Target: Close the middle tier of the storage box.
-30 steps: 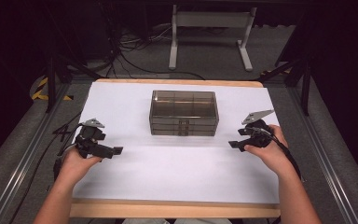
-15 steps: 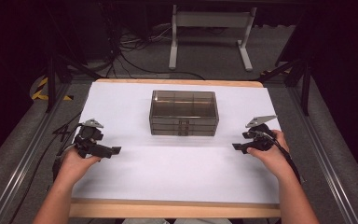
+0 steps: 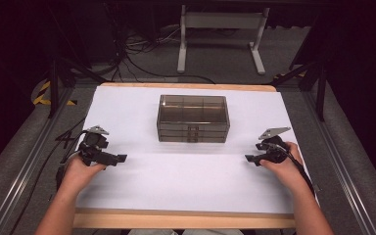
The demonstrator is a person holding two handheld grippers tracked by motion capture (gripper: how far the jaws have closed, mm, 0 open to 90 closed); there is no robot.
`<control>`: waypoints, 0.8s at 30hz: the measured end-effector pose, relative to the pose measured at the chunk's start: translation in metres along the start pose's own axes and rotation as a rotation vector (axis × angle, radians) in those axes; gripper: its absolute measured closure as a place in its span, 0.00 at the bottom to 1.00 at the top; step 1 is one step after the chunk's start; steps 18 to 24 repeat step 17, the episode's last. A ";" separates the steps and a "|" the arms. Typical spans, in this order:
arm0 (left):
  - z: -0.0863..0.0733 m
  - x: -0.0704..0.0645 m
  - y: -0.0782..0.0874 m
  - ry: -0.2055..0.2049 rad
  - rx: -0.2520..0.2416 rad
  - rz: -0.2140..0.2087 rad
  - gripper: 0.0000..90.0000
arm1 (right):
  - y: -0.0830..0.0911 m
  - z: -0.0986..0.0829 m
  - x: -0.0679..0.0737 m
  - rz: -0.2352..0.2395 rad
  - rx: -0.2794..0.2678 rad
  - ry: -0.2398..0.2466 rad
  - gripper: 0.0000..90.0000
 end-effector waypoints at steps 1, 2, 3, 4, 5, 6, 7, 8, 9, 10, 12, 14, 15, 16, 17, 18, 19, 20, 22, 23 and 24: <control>0.000 0.000 -0.001 -0.002 0.003 0.000 0.03 | -0.001 -0.001 0.000 0.001 0.001 0.001 0.37; 0.000 0.000 -0.002 -0.002 0.003 0.002 0.03 | -0.002 -0.002 0.001 -0.002 0.000 0.008 0.37; 0.000 0.000 -0.002 0.000 0.006 0.001 0.03 | -0.003 -0.003 0.001 -0.005 -0.002 0.008 0.37; 0.000 0.000 -0.003 0.000 0.006 0.001 0.03 | -0.003 -0.004 0.001 -0.005 -0.005 0.008 0.37; -0.001 0.000 -0.003 -0.002 0.008 -0.001 0.03 | -0.003 -0.005 0.001 -0.004 -0.006 0.007 0.37; -0.001 0.000 -0.003 -0.002 0.009 -0.001 0.03 | -0.004 -0.005 0.001 -0.003 -0.008 0.009 0.36; -0.001 0.000 -0.003 -0.002 0.008 -0.001 0.03 | -0.004 -0.006 0.002 -0.002 -0.012 0.003 0.36; -0.001 0.000 -0.003 -0.003 0.009 -0.001 0.03 | -0.004 -0.006 0.002 -0.001 -0.014 -0.001 0.36; -0.001 -0.001 -0.004 -0.001 0.009 -0.002 0.03 | -0.004 -0.007 0.002 -0.001 -0.014 -0.002 0.36; -0.001 -0.001 -0.004 -0.002 0.010 -0.003 0.03 | -0.004 -0.006 0.002 -0.001 -0.014 -0.002 0.36; -0.001 -0.001 -0.005 -0.004 0.007 -0.002 0.03 | -0.004 -0.006 0.002 -0.001 -0.017 -0.001 0.36; -0.002 -0.001 -0.005 -0.006 0.007 -0.003 0.03 | -0.004 -0.005 0.002 0.002 -0.024 -0.004 0.36; -0.002 -0.001 -0.005 -0.003 0.009 -0.002 0.03 | -0.004 -0.003 0.002 0.004 -0.032 -0.007 0.36; -0.003 -0.001 -0.005 0.000 0.007 0.001 0.02 | -0.003 -0.002 0.002 0.003 -0.039 -0.013 0.36; -0.003 -0.001 -0.005 0.000 0.007 0.001 0.03 | -0.003 -0.001 0.002 0.000 -0.044 -0.015 0.36; -0.003 -0.001 -0.005 0.000 0.007 0.001 0.03 | -0.003 -0.001 0.002 0.000 -0.044 -0.015 0.36; -0.003 -0.001 -0.005 0.000 0.007 0.001 0.03 | -0.003 -0.001 0.002 0.000 -0.044 -0.015 0.36; -0.003 -0.001 -0.005 0.000 0.007 0.001 0.03 | -0.003 -0.001 0.002 0.000 -0.044 -0.015 0.36; -0.003 -0.001 -0.005 0.000 0.007 0.001 0.03 | -0.003 -0.001 0.002 0.000 -0.044 -0.015 0.36; -0.003 -0.001 -0.005 0.000 0.007 0.001 0.03 | -0.003 -0.001 0.002 0.000 -0.044 -0.015 0.36; -0.003 -0.001 -0.005 0.000 0.007 0.001 0.03 | -0.003 -0.001 0.002 0.000 -0.044 -0.015 0.36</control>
Point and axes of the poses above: each handheld gripper's, and its own axes: y roughly backward along the jaws, z roughly out of its top, x roughly to its left, the point moved 4 cm from there along -y, roughly forward along the jaws, and after that the axes turned 8 degrees about -y, right-handed, at the moved point
